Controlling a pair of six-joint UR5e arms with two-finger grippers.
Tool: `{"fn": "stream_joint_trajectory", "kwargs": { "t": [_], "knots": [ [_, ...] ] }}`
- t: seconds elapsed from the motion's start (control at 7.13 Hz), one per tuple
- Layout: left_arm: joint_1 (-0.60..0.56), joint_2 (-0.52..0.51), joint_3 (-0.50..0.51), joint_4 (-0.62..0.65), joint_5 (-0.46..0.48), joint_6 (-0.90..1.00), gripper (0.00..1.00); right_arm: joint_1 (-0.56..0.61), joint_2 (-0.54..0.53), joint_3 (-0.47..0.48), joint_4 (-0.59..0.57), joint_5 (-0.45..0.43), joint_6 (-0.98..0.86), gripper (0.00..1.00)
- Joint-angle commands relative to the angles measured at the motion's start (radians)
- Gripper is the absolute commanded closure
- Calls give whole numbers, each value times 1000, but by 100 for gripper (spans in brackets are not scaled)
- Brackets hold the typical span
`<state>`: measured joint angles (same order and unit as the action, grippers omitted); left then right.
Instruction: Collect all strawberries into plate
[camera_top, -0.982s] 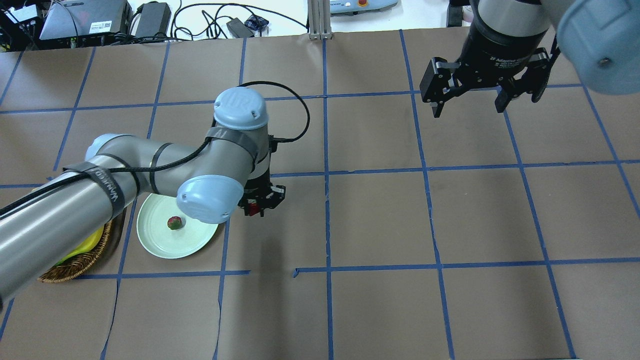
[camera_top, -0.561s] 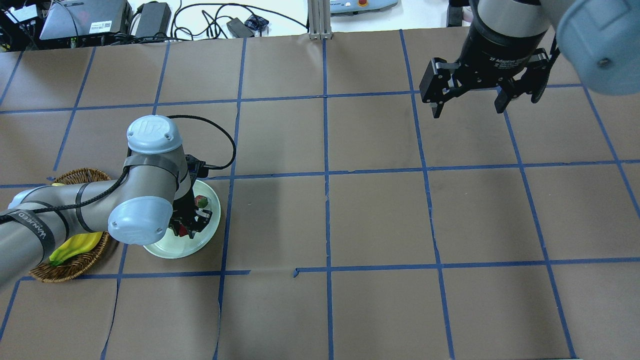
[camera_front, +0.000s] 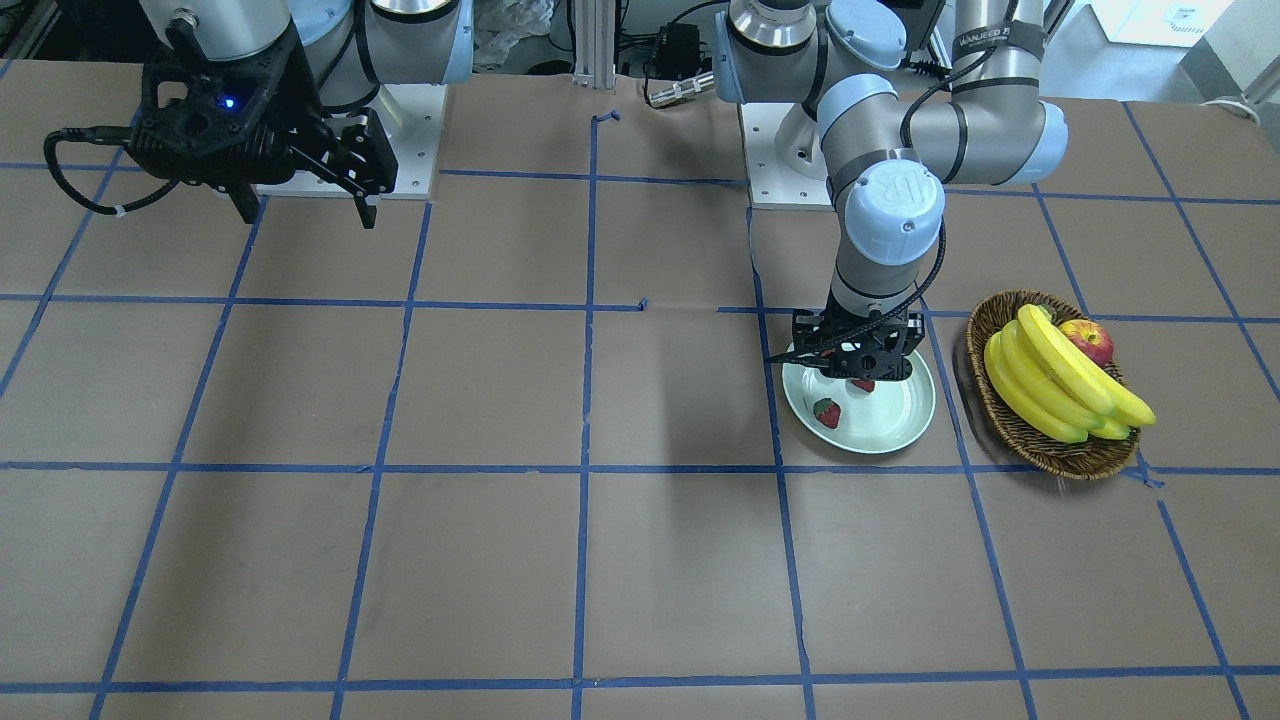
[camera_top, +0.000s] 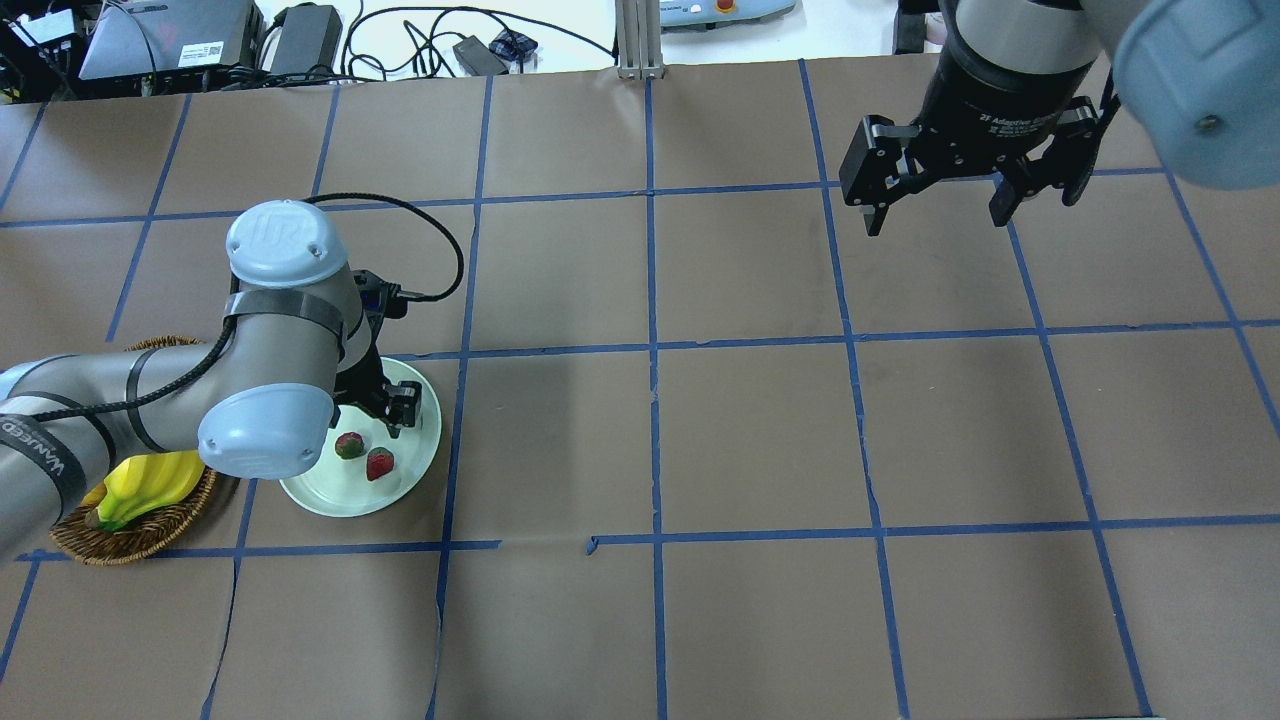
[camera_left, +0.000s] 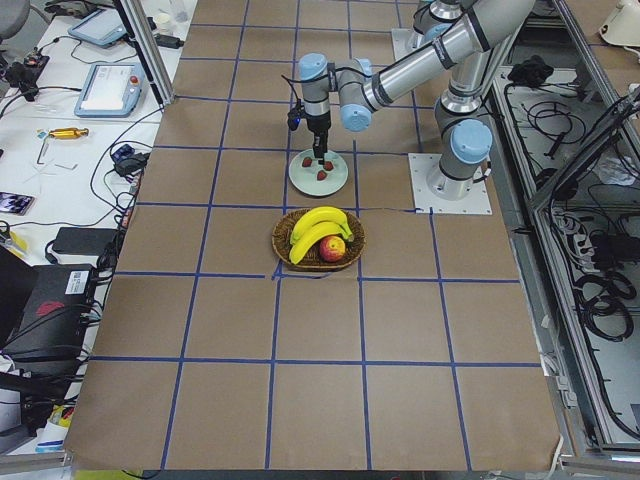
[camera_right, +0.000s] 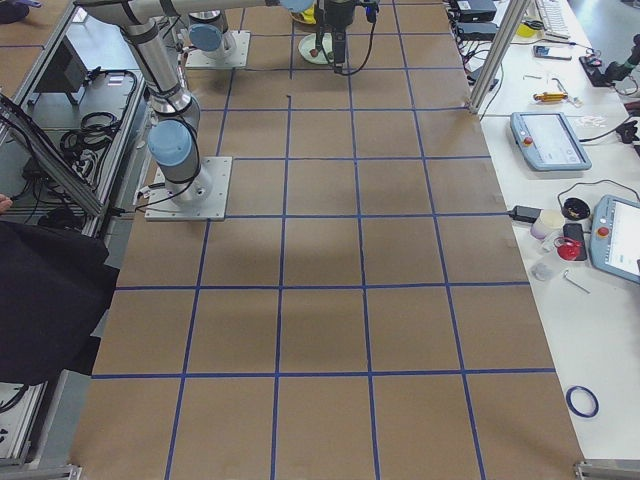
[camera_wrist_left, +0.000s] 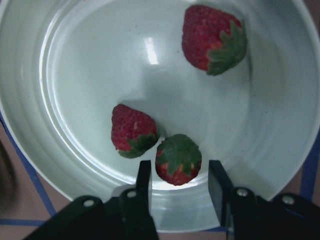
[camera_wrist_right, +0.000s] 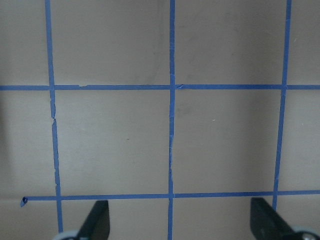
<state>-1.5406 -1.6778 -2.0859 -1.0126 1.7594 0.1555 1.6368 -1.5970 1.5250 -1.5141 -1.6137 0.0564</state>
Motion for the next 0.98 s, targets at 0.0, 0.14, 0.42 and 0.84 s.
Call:
{"fn": "stream_joint_trajectory", "kwargs": {
  "t": [0.0,0.14,0.42,0.84],
  "knots": [
    [-99,52,213,-206,-96,-156,0,0,0,1,0,0,-1,0],
    [-152,58,337,-333,-116,-224,0,1,0,1,0,0,-1,0],
    [-226,63,548,-484,-126,-342,0,3,0,1,0,-2,-1,0],
    [-217,70,593,-480,-169,-218,0,5,0,-2,0,-2,0,0]
  ]
}}
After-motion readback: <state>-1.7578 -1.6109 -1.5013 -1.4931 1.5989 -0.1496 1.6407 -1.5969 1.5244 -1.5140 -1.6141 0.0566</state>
